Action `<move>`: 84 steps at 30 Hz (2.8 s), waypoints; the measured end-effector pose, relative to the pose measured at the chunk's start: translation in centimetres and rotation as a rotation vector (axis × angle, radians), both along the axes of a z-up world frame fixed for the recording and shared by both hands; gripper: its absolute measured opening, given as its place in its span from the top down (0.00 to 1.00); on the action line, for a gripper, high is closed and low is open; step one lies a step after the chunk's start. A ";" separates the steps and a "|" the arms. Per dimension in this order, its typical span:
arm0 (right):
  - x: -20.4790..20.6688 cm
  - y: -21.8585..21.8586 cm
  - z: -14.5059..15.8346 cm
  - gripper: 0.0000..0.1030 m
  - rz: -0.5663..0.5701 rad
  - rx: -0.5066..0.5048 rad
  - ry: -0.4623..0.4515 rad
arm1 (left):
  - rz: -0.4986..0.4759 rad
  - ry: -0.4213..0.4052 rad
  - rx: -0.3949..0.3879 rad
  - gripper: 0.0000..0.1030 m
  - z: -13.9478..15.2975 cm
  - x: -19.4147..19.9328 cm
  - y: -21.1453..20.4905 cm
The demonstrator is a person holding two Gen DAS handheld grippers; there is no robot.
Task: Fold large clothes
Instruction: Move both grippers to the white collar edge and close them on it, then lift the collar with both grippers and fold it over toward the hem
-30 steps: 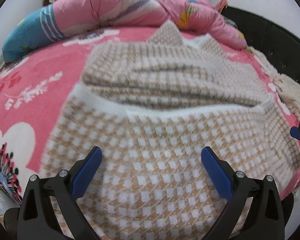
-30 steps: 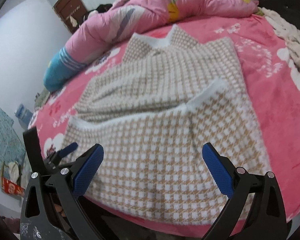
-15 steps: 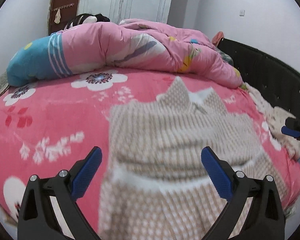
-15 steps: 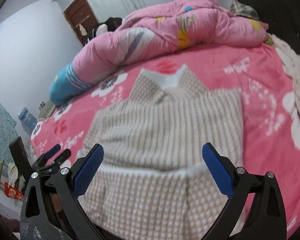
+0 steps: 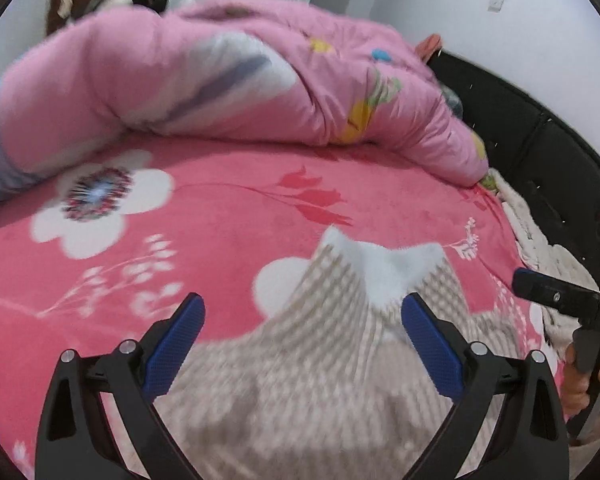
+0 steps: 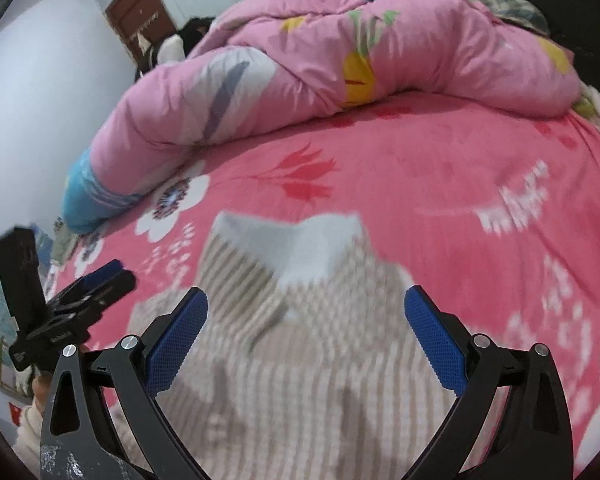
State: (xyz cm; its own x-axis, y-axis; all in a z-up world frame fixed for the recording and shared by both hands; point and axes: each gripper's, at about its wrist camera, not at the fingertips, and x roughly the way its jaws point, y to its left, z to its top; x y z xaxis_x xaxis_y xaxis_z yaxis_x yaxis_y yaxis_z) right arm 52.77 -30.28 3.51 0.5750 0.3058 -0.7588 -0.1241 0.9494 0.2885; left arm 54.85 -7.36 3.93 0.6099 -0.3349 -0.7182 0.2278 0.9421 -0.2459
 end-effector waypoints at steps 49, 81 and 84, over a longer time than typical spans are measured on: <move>-12.7 5.5 -7.8 0.71 0.318 -0.044 0.169 | -0.265 -0.059 0.135 0.82 -1.9 -17.2 2.9; -5.2 -4.8 -8.4 0.79 0.004 0.097 0.193 | 0.107 0.201 -0.194 0.89 -7.3 -2.6 8.0; -7.1 -4.8 -5.3 0.65 -0.016 -0.050 0.101 | 0.059 0.096 -0.182 0.89 -4.3 -4.0 8.1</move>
